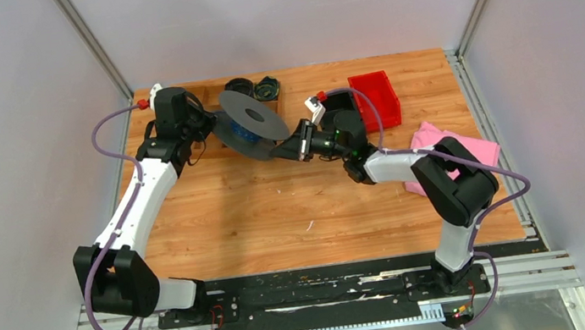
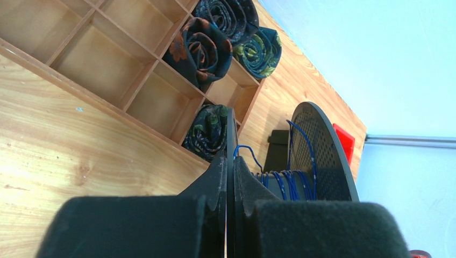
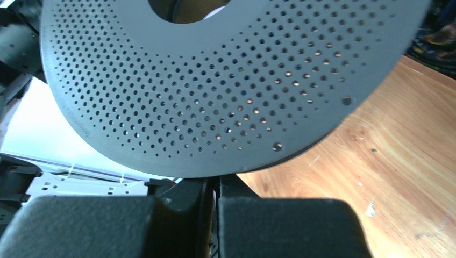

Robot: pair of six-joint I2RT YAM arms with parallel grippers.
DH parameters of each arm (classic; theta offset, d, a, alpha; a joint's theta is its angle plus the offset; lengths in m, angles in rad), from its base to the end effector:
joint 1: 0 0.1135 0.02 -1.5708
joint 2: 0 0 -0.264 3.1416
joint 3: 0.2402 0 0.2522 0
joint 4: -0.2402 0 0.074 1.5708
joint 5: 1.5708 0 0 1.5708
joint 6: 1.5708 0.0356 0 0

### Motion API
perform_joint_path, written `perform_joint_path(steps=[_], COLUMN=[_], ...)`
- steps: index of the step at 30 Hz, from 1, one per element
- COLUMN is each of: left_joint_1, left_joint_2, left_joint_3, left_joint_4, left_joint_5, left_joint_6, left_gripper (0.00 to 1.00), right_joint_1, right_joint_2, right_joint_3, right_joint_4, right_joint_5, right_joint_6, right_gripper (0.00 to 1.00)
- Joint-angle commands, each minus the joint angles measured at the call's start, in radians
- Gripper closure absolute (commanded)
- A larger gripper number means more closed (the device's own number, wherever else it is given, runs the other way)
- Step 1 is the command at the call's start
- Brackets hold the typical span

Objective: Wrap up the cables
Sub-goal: Wrap the cable around the cable reel.

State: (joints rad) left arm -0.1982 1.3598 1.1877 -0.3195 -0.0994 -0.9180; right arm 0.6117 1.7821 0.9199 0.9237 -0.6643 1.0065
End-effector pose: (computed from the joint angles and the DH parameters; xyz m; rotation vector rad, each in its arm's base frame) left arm 0.3074 -0.0581 0.3372 -0.8024 1.9538 -0.5805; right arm 0.3003 0.2374 0.2310 -0.2793 1.7971 1.7205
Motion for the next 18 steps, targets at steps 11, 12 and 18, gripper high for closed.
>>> perform_joint_path(steps=[11,12,18], left_joint_1=[-0.013,-0.012,-0.007], left_joint_2=[-0.008,-0.008,-0.011], left_joint_3=[-0.006,-0.005,-0.008], left_joint_4=[0.027,0.028,0.041], left_joint_5=[0.015,0.015,0.015], left_joint_6=[0.011,0.011,0.025], left_gripper=[1.0,1.0,1.0], right_joint_1=[0.076,0.076,0.066], right_joint_2=[-0.032,-0.035,-0.065], right_joint_3=[-0.014,-0.014,0.002], right_joint_4=[0.238,0.238,0.208], right_joint_5=[0.011,0.008,-0.055], right_joint_6=[0.162,0.164,0.113], right_gripper=[0.88,0.85,0.65])
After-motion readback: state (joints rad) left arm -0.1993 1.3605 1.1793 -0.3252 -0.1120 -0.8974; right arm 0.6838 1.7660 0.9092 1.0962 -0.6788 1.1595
